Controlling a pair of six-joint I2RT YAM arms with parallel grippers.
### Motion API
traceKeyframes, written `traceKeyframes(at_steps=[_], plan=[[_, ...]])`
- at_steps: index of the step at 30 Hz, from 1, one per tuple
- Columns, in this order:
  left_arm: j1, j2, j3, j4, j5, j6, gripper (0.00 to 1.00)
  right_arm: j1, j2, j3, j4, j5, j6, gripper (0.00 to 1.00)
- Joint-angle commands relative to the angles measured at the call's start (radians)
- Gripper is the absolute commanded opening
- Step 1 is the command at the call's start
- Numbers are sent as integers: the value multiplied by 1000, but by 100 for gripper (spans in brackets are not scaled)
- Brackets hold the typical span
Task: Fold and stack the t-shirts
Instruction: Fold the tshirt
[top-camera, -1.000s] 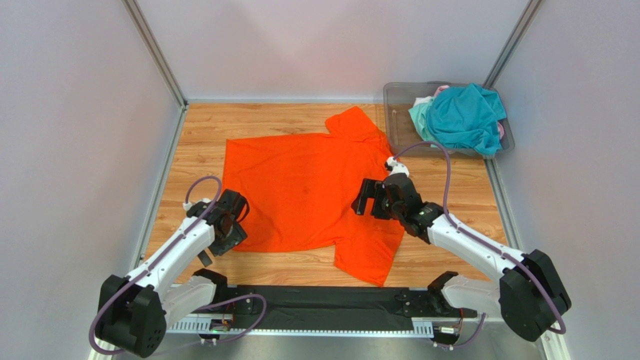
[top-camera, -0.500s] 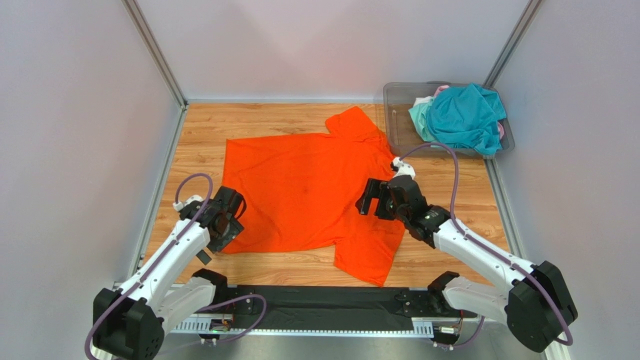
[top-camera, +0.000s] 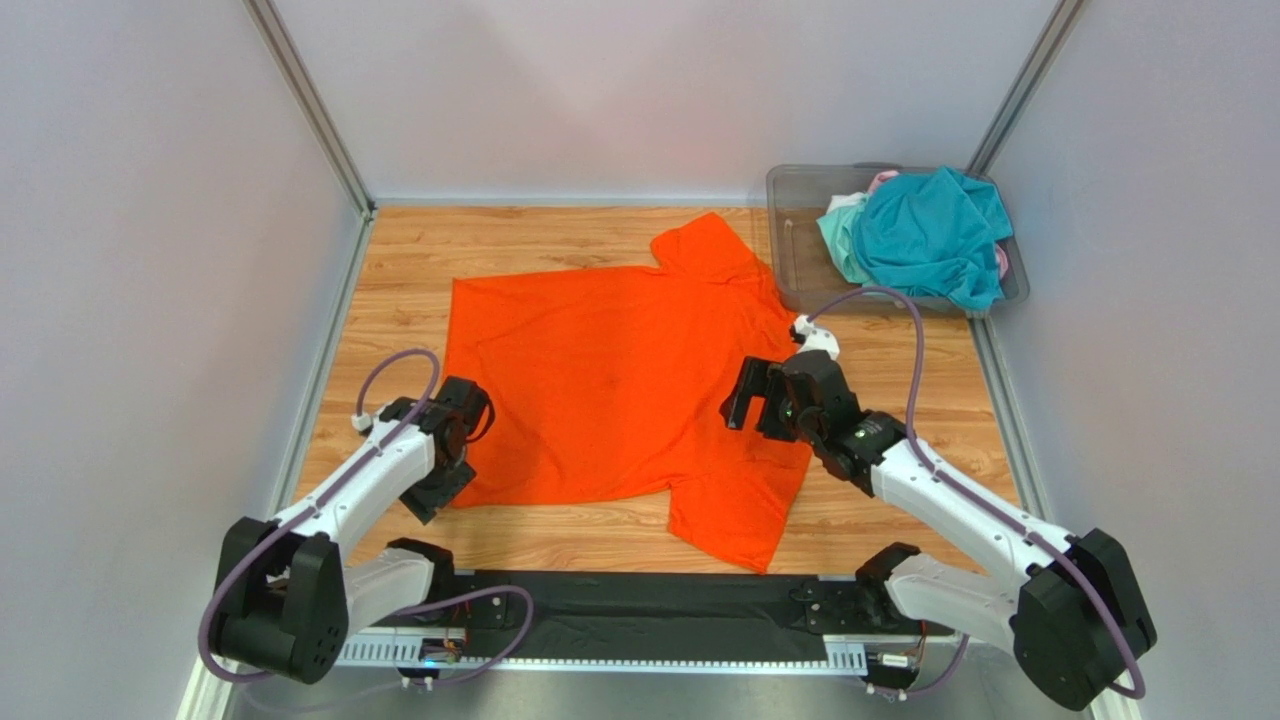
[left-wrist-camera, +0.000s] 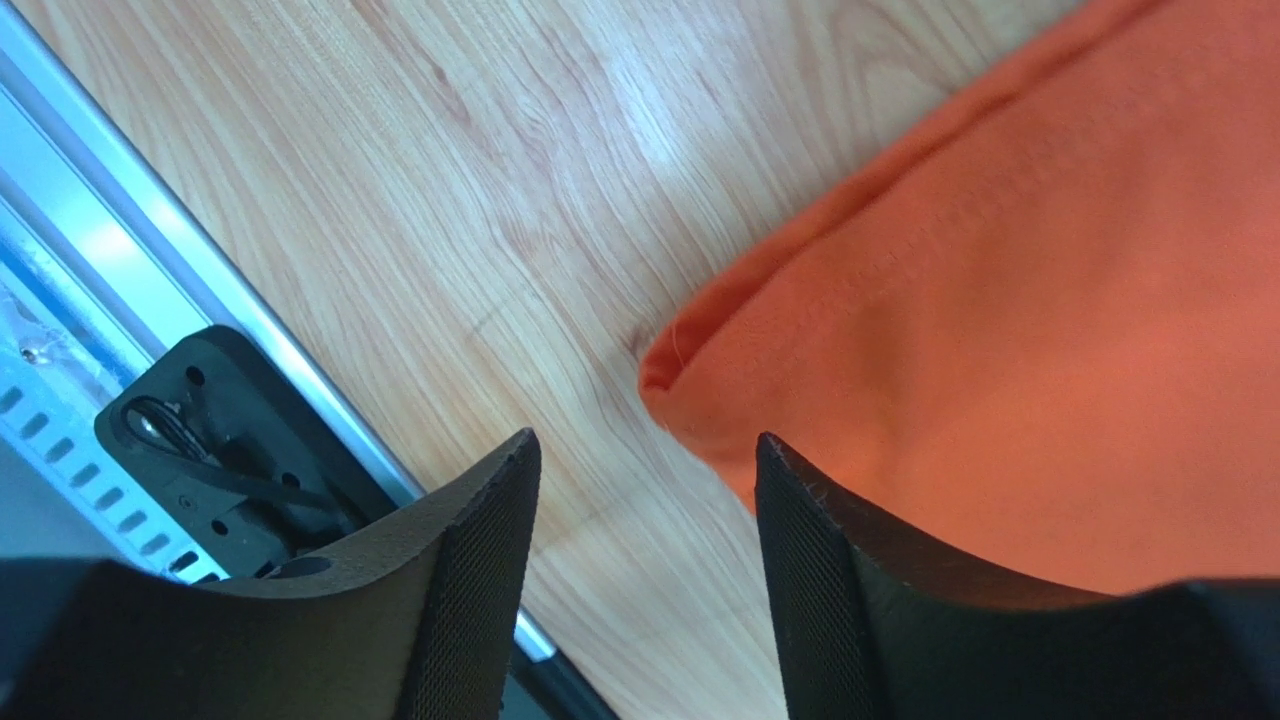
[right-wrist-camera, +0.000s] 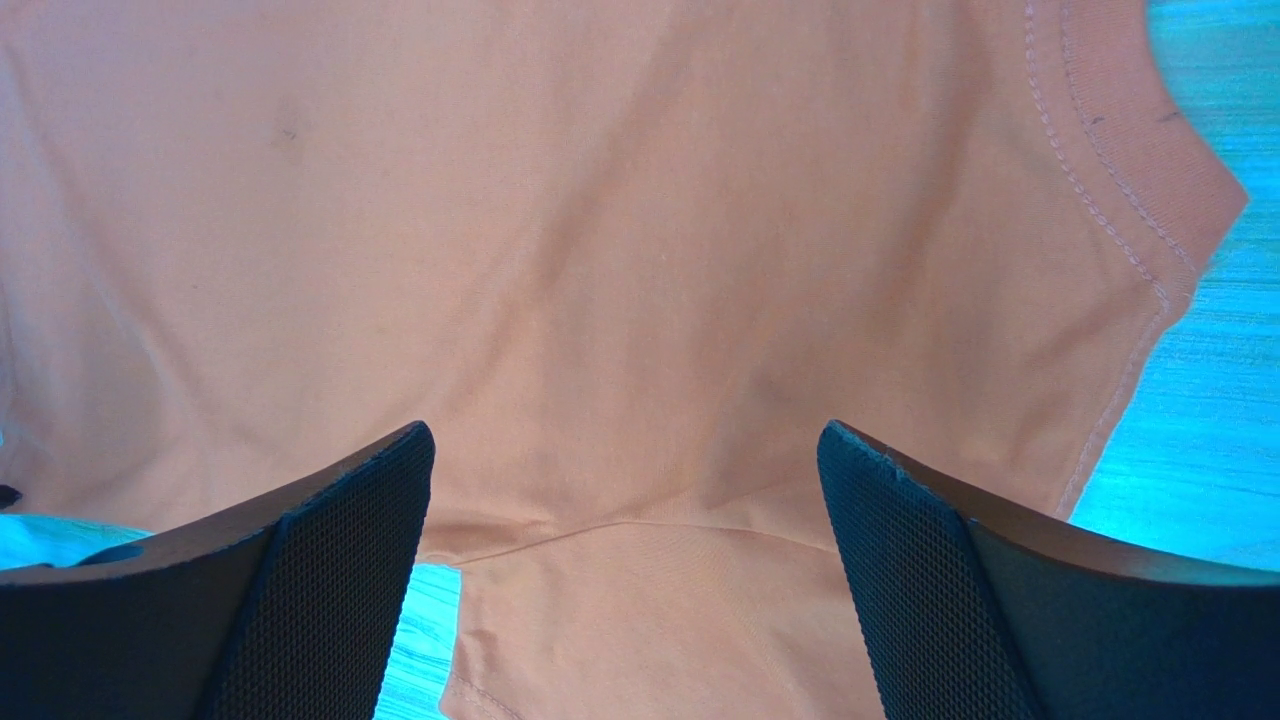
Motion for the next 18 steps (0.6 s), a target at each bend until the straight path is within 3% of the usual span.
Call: traceKeyframes(at_steps=[1,7,10,15,16,17,18], plan=[[50,24,-27,77,23,35,59,-7,-14,-10,6,29,2,100],[64,50,-16,116,53,67,58,-10,-12,-9,0,25,3,100],[65,70,-8,127,55,79,49,-10,-15,-10,-15,22,3,100],[68,92,4,131,58,93,27,-10,-60,-16,-92,29,8,100],[68,96,6,131,57,96,19,-10,-72,-18,-104,43,17,100],[68,95,7,130,57,97,3,-10,-84,-19,-119,42,19,100],[70,96,7,131,58,99,0,-11,-107,-19,-151,25,22,100]])
